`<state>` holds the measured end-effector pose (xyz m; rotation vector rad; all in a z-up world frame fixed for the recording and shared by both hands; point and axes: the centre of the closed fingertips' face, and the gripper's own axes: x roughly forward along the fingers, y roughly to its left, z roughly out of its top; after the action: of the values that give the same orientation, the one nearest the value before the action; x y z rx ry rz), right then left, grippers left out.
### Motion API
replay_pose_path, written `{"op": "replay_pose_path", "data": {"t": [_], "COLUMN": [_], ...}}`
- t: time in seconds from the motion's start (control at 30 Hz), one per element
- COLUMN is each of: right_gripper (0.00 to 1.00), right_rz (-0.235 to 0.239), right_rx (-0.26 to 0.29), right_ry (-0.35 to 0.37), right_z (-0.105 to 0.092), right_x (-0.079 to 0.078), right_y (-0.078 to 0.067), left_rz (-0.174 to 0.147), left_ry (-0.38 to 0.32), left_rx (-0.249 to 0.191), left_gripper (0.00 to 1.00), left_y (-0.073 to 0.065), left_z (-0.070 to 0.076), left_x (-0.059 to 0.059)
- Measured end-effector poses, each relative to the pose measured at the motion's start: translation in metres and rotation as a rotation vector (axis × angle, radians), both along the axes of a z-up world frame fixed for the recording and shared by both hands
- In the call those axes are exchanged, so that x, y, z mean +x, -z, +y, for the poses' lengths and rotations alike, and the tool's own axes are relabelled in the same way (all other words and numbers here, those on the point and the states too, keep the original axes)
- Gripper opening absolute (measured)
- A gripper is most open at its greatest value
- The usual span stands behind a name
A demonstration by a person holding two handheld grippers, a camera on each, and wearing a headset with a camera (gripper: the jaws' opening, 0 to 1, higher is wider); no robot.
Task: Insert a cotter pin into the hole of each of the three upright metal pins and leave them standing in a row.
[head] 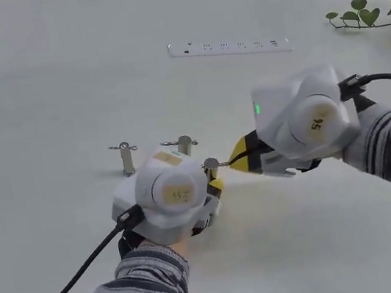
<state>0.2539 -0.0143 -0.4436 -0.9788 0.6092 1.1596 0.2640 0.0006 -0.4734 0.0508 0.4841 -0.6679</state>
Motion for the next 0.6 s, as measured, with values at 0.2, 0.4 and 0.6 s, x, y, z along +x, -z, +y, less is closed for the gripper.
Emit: {"op": "replay_pose_path", "data": {"t": [0.2,0.4,0.6], "right_gripper": [0.0,0.0,0.0], "right_rz": [0.001,0.002,0.02], "right_rx": [0.005,0.012,0.024], "right_ry": [-0.001,0.004,0.013], "right_z": [0.0042,0.0065,0.0074], "right_x": [-0.0002,-0.0001,-0.0016], "right_y": [0.0004,0.0013,0.0027], "left_rz": [0.001,0.0,0.002], "left_ry": [-0.002,-0.004,-0.003], "left_rx": [-0.003,-0.006,-0.005], "left_gripper": [0.1,0.1,0.11], "left_y": [0.0002,0.0006,0.0014], "left_z": [0.0,0.0001,0.0], "left_x": [0.0004,0.0004,0.0006]}}
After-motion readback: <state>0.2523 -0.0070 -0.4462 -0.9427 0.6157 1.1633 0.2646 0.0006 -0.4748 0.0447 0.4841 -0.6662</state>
